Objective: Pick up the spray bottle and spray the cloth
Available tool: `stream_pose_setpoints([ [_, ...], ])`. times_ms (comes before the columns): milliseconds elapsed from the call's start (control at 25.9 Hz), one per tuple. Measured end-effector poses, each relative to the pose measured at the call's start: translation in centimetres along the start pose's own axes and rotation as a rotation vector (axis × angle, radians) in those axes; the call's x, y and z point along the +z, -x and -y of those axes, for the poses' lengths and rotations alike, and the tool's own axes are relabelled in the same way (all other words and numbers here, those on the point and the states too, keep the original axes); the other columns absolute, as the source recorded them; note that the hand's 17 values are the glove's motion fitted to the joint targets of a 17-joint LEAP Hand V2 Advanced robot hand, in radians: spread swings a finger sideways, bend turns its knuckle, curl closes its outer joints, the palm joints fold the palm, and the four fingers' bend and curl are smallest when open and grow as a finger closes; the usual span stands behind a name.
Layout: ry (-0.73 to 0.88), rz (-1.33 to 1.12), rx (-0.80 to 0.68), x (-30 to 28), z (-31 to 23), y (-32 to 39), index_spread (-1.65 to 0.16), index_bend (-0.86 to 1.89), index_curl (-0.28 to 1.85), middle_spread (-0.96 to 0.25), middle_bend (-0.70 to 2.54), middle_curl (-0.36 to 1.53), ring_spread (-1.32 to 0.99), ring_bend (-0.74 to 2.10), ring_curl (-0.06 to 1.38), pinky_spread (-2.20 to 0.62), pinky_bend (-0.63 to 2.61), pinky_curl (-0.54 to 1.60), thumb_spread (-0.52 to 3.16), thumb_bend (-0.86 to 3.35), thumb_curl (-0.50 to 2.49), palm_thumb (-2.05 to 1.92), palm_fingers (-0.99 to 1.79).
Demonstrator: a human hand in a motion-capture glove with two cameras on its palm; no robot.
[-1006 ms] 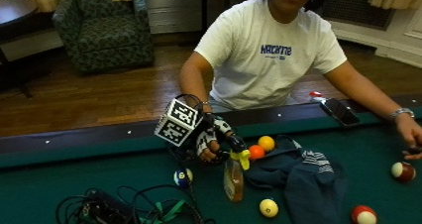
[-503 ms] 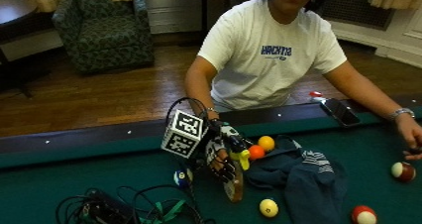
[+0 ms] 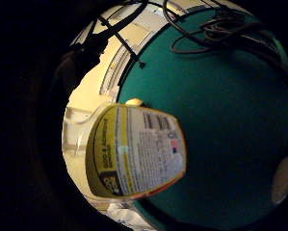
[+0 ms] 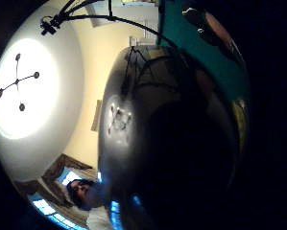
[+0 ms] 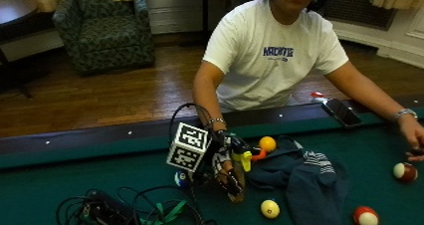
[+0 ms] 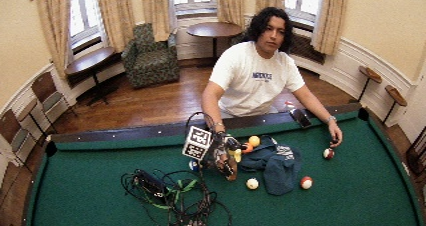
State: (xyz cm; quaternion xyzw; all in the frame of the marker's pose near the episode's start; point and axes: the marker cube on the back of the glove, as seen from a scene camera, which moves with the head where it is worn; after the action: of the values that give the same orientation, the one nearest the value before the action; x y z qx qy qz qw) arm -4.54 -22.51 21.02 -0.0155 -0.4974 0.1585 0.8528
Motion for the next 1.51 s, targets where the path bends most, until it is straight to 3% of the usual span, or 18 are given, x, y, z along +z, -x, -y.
stream_pose_setpoints([
  [503, 0.054, 0.055, 0.063, 1.6, 3.1, 0.3, -0.34, 0.05, 0.23, -0.16, 0.20, 0.40, -0.20, 0.65, 0.39, 0.00, 0.30, 0.36, 0.88, 0.00, 0.42, 0.84, 0.77],
  [890, 0.076, 0.081, 0.085, 1.9, 3.8, 0.6, -0.29, 0.22, 0.30, -0.18, 0.33, 0.44, -0.19, 0.58, 0.38, -0.16, 0.36, 0.38, 0.92, -0.02, 0.42, 0.88, 1.32],
  [1160, 0.061, 0.102, -0.033, 1.8, 3.7, 0.9, -0.29, 0.12, 0.31, -0.21, 0.48, 0.50, -0.22, 0.67, 0.42, -0.28, 0.45, 0.41, 0.87, -0.01, 0.46, 0.93, 1.46],
  [1509, 0.132, 0.235, -0.218, -3.2, 1.7, 5.9, -0.27, 0.32, 0.42, -0.21, 0.57, 0.55, -0.21, 0.78, 0.48, -0.32, 0.50, 0.44, 0.76, -0.01, 0.53, 0.93, 1.47],
])
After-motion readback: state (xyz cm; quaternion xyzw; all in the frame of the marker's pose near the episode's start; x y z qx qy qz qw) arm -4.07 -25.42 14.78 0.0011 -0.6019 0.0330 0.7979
